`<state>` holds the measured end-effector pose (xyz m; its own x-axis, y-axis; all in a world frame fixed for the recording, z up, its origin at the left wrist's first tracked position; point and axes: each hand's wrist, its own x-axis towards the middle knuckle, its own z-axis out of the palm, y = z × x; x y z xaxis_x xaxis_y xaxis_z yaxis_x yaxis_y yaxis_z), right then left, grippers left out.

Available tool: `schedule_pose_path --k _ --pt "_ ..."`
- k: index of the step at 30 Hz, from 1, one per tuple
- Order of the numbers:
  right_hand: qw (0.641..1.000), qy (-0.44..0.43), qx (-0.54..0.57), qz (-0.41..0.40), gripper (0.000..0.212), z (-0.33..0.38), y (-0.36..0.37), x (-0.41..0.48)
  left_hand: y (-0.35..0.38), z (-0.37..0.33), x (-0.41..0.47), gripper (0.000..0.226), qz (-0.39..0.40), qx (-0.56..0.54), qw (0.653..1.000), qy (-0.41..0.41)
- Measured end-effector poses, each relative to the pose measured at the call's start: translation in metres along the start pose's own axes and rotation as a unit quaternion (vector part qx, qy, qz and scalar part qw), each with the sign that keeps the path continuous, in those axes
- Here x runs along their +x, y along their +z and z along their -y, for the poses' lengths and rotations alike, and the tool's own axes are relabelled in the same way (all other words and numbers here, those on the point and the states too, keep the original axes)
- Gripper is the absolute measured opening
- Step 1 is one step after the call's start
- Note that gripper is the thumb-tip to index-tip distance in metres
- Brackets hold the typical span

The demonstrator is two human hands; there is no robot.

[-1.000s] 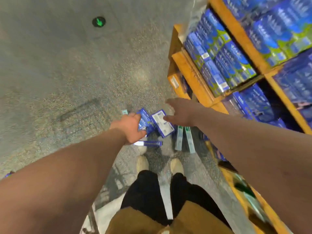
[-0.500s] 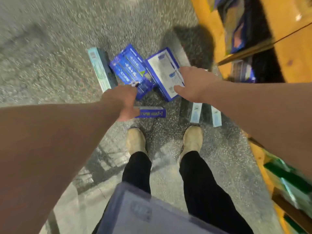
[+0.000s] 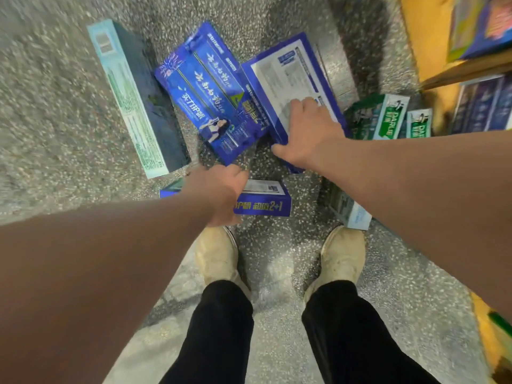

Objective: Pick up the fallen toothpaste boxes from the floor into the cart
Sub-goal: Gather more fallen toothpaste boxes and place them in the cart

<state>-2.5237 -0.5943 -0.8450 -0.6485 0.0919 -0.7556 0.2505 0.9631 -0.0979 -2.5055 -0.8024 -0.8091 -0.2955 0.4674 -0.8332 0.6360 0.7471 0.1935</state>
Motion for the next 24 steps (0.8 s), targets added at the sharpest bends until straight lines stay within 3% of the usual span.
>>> schedule_pose_path --k 3,9,13,17,24 --pt "0.999 0.043 -0.004 -0.006 0.121 0.014 0.019 0.013 0.009 0.001 0.002 0.052 -0.013 -0.007 1.0 0.014" --pt "0.993 0.085 -0.014 -0.078 0.122 0.022 0.034 0.018 0.012 -0.005 0.002 0.048 -0.045 0.007 0.999 0.028" --pt "0.986 0.107 0.093 -0.092 0.099 0.018 0.015 0.004 0.001 -0.013 0.004 0.042 -0.066 0.003 0.997 0.048" --pt "0.981 0.062 0.143 -0.112 0.063 0.001 -0.009 -0.028 -0.012 -0.026 0.015 0.045 -0.042 0.003 0.998 0.043" --pt "0.984 0.004 0.171 -0.048 0.064 -0.027 -0.011 -0.085 -0.009 -0.044 0.012 0.038 -0.098 0.078 0.992 -0.017"
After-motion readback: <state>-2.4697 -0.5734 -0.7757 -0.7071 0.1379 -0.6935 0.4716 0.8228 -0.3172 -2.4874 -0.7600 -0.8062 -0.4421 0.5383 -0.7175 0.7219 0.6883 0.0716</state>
